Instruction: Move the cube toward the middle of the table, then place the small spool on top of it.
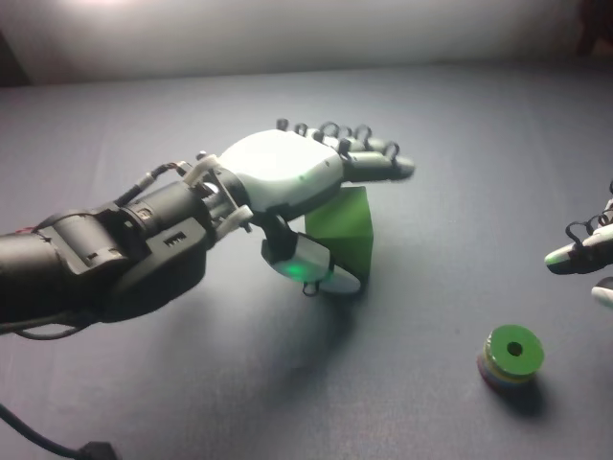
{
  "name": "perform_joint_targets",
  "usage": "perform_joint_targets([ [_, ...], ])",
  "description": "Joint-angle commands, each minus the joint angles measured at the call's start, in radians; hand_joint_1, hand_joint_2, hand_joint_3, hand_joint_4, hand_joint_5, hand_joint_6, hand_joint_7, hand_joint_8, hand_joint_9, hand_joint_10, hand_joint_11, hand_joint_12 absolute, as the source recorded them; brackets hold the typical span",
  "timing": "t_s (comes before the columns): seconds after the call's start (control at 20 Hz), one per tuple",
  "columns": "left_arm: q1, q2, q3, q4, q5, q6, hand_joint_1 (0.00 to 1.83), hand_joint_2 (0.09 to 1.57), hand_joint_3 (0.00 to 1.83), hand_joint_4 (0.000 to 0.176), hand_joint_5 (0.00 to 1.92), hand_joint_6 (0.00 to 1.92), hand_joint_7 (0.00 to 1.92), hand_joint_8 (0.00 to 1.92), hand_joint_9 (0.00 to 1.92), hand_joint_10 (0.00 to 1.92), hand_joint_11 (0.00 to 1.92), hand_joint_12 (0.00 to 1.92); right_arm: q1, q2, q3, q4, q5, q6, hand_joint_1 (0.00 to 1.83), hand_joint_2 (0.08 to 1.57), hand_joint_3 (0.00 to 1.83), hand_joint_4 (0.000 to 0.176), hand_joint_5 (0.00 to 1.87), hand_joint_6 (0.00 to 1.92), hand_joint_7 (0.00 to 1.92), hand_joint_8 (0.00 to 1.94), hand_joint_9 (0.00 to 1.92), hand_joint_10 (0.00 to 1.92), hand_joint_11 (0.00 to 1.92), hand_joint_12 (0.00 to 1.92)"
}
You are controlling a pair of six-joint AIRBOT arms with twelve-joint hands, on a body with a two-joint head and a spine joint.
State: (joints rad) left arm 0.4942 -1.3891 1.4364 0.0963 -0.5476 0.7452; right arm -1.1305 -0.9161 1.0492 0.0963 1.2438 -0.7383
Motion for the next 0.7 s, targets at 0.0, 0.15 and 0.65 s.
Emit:
perform_joint_targets([
  [0.0,-0.012,0.005,-0.005,-0.003,-0.119,0.006,0.82,0.87,0.0,0.175,0.2,0.0,0.13,0.0,0.26,0.0,0.24,0.32,0.008,0.003,0.001,0.011,0.119,0.006,0.74,1.41,0.0,0.0,0.85,0.0,1.04,0.0,1.01,0.0,0.4,1.02],
  [0.15,-0.009,0.032,-0.03,-0.006,-0.158,0.009,0.75,0.86,0.0,0.176,0.11,0.0,0.02,0.0,0.14,0.0,0.14,0.29,0.009,0.003,0.001,0.011,0.119,0.009,0.74,1.41,0.0,0.0,0.85,0.0,1.06,0.0,1.05,0.01,0.46,1.02],
  [0.65,0.224,0.373,-0.332,-0.157,-0.533,0.128,0.63,0.91,0.0,0.176,0.05,0.01,0.0,0.0,0.0,0.0,0.0,0.0,0.089,0.031,0.001,-0.176,0.013,0.052,0.76,1.16,0.0,0.0,0.48,0.0,0.59,0.0,0.64,0.0,0.32,0.81],
])
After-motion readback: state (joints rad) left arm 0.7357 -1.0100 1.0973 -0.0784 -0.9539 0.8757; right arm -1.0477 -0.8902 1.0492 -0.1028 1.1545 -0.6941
